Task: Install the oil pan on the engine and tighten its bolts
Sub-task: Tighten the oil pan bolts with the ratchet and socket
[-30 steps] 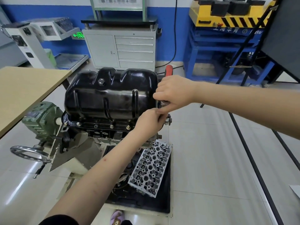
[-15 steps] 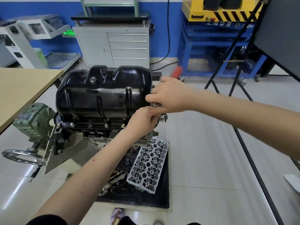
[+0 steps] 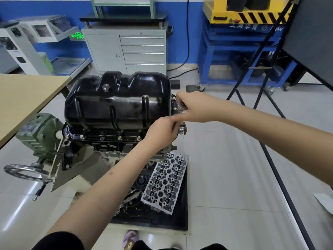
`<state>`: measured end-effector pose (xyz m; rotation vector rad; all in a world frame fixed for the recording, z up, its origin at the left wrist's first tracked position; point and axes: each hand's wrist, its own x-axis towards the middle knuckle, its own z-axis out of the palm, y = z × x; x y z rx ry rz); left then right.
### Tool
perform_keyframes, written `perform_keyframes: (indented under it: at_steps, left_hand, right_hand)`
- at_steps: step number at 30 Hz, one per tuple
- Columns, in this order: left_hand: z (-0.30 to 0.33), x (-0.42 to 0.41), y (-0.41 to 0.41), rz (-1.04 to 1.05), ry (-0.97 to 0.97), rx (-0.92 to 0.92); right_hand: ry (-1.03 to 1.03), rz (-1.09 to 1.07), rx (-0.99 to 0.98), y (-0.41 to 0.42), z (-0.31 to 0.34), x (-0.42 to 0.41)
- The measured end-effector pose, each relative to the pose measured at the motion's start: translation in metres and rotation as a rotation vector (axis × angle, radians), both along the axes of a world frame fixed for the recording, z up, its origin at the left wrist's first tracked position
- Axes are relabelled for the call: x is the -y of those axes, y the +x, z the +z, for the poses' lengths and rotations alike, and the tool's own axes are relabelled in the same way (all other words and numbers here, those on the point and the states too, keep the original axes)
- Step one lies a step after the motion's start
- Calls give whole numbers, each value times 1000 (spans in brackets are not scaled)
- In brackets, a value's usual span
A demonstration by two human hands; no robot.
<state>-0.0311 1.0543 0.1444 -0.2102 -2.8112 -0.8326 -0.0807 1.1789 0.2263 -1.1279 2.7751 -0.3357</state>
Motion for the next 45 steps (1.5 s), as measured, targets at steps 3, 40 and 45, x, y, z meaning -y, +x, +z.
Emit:
perform_keyframes:
  at_steps: [3,40,45]
  left_hand:
    - [-1,4,1,-22,-22,5]
    - [-1,9,0,-34,-78,53]
    - [1,13,-1,-24,-100,83]
  right_hand:
    - [50,131,13,-4,11,-12]
    - [460,436,-599,-5,27,6]
    - [165,245,-233,3,12,-3]
